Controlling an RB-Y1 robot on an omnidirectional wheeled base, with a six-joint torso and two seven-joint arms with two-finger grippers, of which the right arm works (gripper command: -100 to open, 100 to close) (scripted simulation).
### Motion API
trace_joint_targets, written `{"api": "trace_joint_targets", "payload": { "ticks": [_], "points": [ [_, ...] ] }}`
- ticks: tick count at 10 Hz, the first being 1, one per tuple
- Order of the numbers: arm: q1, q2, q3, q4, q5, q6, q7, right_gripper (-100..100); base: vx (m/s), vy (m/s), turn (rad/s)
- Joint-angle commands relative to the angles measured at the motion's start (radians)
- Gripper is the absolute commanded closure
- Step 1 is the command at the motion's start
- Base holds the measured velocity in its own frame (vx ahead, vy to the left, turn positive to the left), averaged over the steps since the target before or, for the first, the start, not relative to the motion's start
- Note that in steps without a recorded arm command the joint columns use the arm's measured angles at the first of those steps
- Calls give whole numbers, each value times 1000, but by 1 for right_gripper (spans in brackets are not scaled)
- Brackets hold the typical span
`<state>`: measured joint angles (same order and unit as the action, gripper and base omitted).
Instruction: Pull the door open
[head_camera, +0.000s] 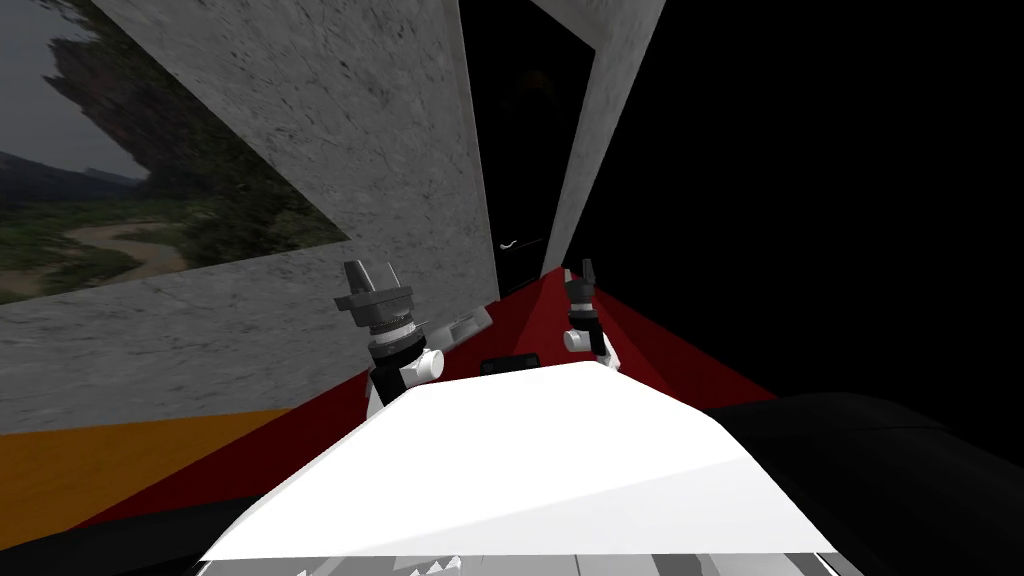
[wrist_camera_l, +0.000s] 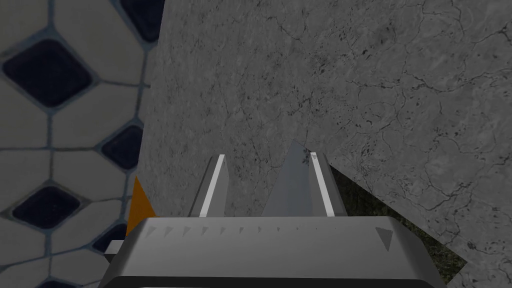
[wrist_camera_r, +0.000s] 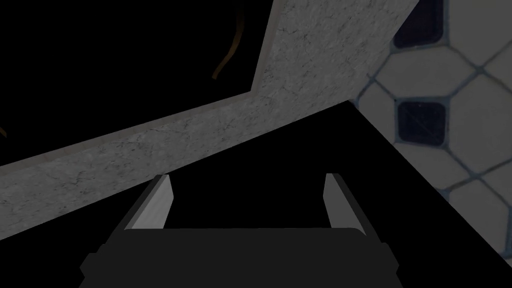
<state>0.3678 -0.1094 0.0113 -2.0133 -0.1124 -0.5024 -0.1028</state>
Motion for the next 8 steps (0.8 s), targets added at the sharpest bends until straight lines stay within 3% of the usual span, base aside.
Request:
{"api": "trace_joint_targets", "payload": {
  "ticks": [1,8],
  "points": [
    [-16,-4,-1,40,0,-2,5,-100,85,-35,178],
    [-98,-36,-19,248,-11,-27,15,-100,91,-37,159]
  ]
}}
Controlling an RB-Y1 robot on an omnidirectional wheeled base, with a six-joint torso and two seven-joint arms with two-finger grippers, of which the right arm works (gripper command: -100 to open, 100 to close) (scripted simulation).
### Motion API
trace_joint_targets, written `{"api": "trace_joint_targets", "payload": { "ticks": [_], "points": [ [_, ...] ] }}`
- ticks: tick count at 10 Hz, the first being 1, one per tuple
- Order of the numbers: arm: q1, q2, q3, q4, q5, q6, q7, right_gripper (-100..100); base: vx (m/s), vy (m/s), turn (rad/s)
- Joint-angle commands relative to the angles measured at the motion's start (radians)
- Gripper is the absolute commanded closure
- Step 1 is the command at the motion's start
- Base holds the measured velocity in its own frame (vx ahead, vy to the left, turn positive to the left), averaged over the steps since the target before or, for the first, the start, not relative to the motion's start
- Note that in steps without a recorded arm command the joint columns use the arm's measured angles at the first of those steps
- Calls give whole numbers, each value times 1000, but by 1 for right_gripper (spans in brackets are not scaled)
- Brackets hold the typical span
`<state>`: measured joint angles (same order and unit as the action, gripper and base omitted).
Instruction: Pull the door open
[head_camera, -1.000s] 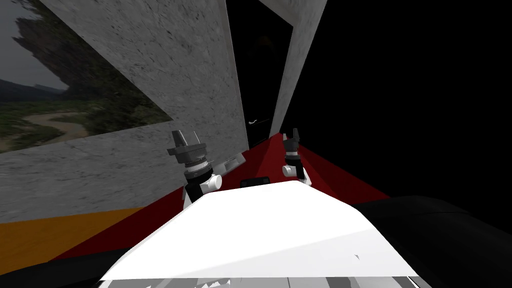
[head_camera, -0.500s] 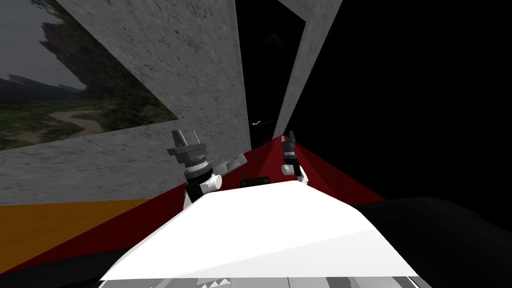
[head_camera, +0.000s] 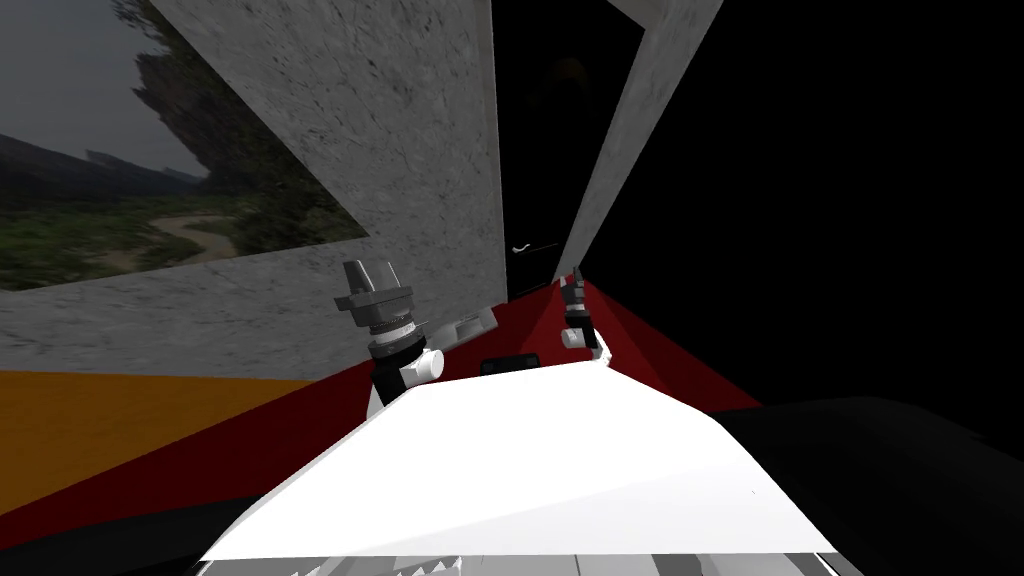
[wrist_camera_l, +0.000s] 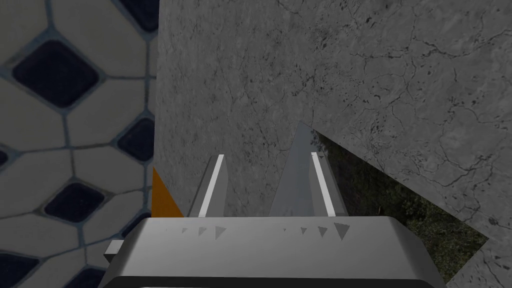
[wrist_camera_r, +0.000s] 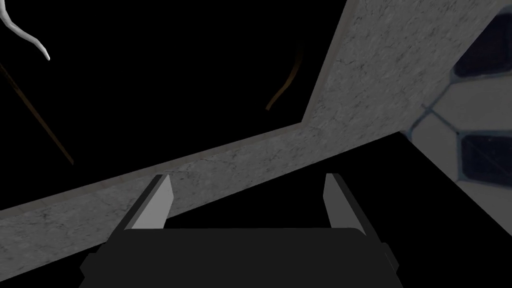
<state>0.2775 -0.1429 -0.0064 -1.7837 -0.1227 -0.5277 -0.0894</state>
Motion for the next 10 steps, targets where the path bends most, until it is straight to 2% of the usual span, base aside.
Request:
{"api": "trace_joint_targets", "payload": {
  "ticks": [1,2,10],
  "points": [
    [-20,-7,-4,49,-3,-6,3,-100,91,-35,191],
    [-20,-7,-4,49,-3,-6,3,-100,65,-26,41],
    [-119,-45,-27,302,-16,-37,15,-100,77,-48,167]
  ]
}}
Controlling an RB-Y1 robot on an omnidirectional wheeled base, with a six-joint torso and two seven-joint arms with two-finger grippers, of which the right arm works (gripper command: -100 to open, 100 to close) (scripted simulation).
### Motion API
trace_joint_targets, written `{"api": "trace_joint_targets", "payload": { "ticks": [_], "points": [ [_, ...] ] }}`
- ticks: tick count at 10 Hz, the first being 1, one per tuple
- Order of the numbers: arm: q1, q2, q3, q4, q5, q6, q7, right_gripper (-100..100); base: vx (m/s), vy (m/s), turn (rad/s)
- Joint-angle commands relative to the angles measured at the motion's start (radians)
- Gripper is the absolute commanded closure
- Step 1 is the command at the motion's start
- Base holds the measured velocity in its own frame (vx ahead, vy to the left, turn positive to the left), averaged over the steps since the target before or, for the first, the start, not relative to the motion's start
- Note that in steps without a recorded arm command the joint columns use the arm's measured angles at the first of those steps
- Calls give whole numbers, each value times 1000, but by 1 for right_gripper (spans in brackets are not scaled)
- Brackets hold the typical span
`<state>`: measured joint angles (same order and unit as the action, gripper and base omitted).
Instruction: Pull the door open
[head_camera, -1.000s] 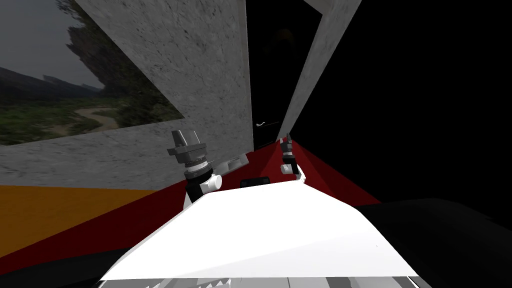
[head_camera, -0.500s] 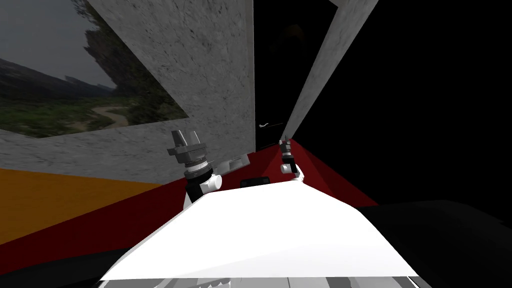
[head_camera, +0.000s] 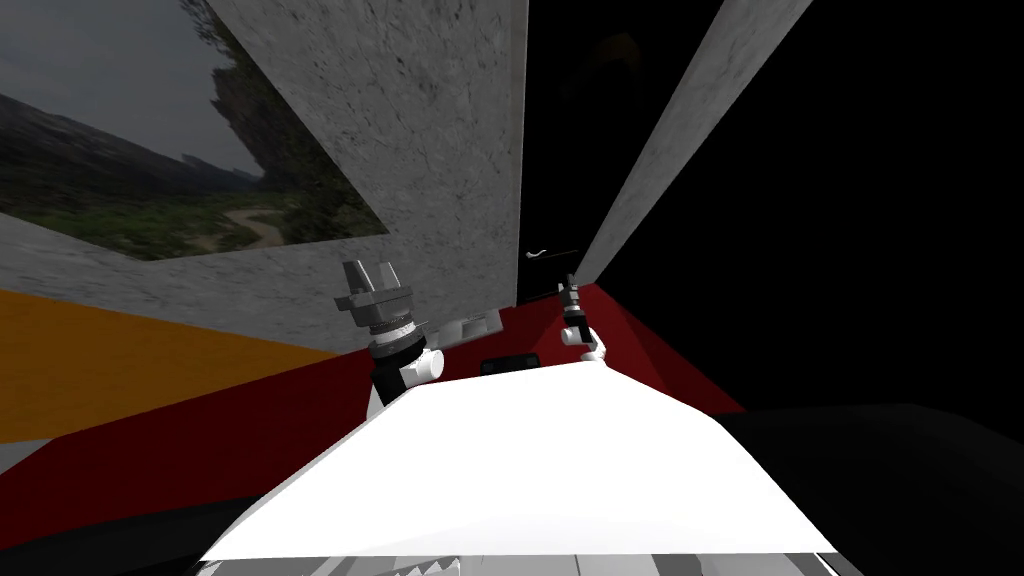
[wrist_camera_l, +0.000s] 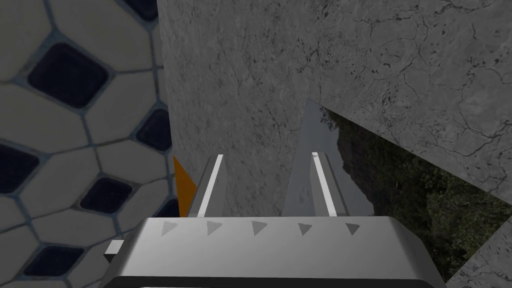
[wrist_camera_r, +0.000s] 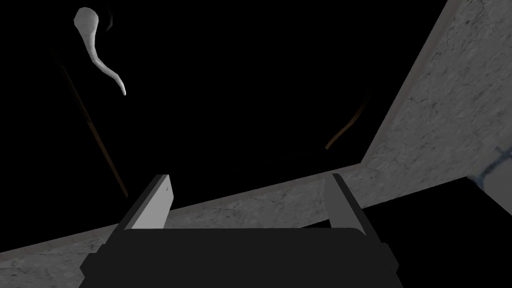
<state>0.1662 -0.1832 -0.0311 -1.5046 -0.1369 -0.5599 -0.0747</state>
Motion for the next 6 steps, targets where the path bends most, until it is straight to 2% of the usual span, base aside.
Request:
{"api": "trace_joint_targets", "payload": {
  "ticks": [1,2,4,5,6],
  "points": [
    [-20,-9,-5,50,-3,-9,2,-100,86,-64,180],
    [-20,-9,-5,54,-3,-9,2,-100,62,-51,31],
    [-45,-18,-10,113,-6,-17,5,-100,54,-40,132],
    [-45,-18,-10,117,-6,-17,5,-100,44,-38,73],
    [-57,-23,-13,148,-8,-20,6,-100,41,-34,103]
  ]
}}
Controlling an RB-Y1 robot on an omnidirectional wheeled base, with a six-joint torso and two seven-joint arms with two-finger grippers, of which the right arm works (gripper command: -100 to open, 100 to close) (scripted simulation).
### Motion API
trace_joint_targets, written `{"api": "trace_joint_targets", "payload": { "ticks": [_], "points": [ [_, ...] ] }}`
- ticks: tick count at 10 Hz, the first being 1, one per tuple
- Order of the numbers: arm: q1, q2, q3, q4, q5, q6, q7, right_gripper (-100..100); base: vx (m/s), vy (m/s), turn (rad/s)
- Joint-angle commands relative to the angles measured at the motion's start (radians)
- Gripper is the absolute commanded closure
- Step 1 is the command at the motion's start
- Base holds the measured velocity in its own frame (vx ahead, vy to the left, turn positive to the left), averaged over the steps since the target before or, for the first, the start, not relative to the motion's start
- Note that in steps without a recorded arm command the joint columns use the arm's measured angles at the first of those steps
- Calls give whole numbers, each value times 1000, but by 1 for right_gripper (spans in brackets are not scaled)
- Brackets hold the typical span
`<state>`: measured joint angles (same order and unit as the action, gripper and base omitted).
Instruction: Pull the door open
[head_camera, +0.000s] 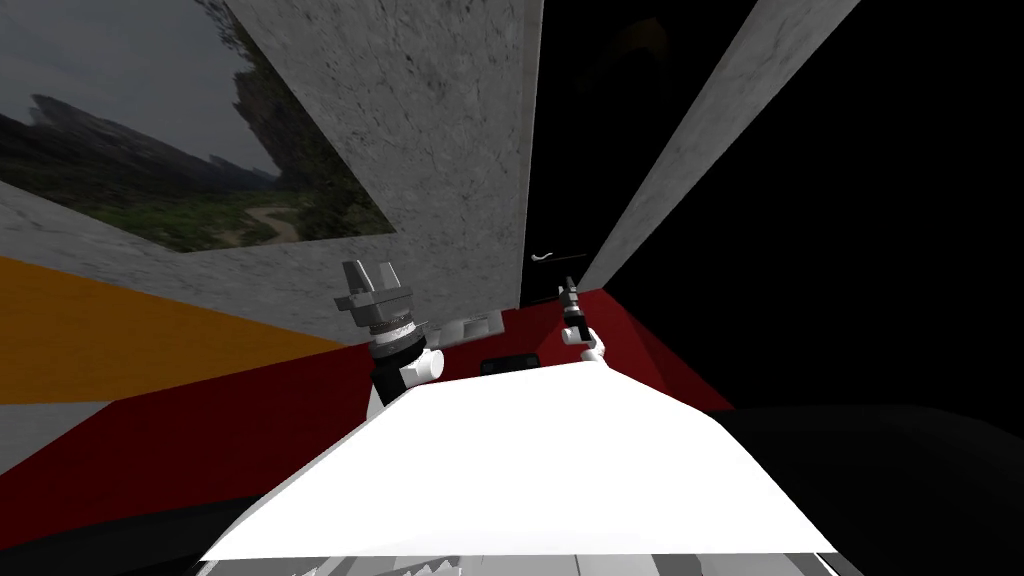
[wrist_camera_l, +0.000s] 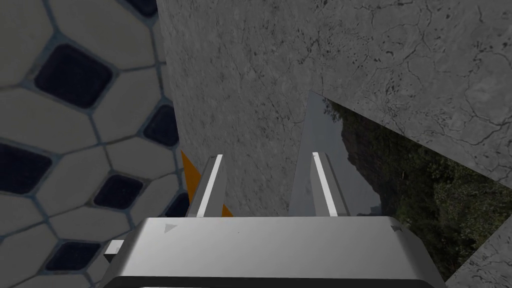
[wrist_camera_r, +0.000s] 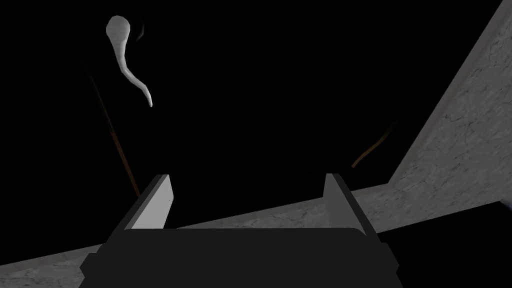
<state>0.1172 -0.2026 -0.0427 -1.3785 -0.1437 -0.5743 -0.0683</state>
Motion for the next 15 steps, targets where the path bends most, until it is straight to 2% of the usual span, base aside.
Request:
{"api": "trace_joint_targets", "payload": {
  "ticks": [1,3,4,9,15],
  "points": [
    [-20,-8,-4,50,-3,-10,1,-100,60,-54,160],
    [-44,-17,-10,110,-6,-17,4,-100,74,-64,175],
    [-44,-17,-10,114,-6,-17,4,-100,56,-47,59],
    [-101,-38,-22,258,-13,-35,11,-100,63,-52,149],
    [-160,-59,-36,410,-21,-54,18,-100,62,-73,134]
  ]
}}
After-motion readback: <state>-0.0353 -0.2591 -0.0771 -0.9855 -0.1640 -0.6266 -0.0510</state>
